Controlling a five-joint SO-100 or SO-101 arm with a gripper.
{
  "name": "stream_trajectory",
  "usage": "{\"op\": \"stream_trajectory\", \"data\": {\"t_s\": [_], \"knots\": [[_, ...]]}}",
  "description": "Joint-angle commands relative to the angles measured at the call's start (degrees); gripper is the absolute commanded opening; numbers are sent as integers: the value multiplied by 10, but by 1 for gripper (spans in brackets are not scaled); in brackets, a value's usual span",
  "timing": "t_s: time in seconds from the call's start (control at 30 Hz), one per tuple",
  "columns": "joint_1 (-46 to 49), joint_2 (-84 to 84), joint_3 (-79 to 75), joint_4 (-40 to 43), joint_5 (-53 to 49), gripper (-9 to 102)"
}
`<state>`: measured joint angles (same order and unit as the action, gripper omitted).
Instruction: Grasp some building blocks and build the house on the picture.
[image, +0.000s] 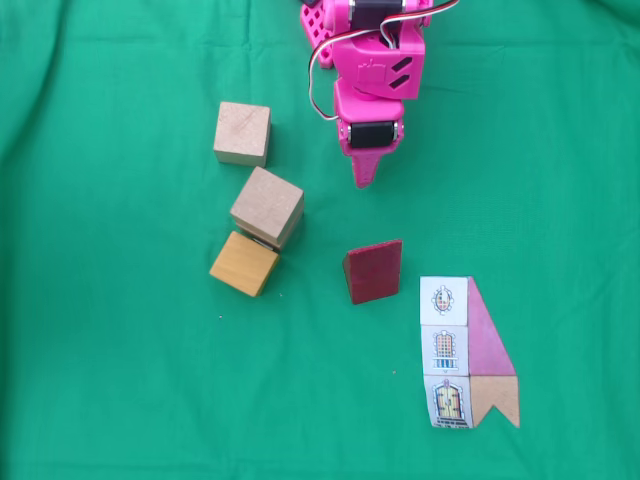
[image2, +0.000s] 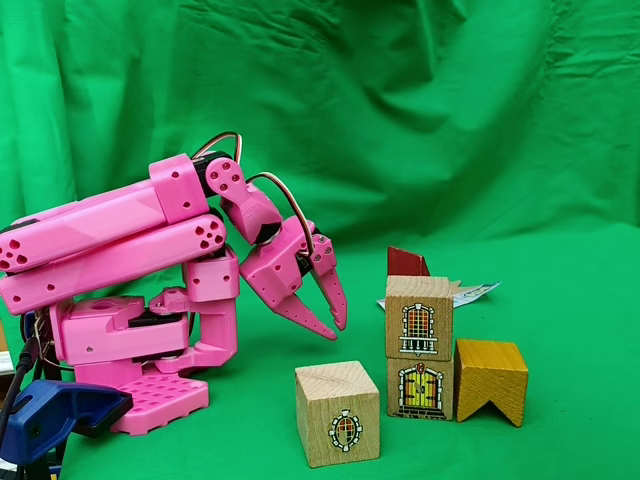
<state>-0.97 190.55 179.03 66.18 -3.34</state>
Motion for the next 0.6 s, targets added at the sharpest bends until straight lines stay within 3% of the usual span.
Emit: {"op": "stream_trajectory", "data": {"t_s": [0.0, 0.57], "knots": [[-6, 38, 5, -5, 2, 0], [-5, 37, -47, 1, -8, 0]]}}
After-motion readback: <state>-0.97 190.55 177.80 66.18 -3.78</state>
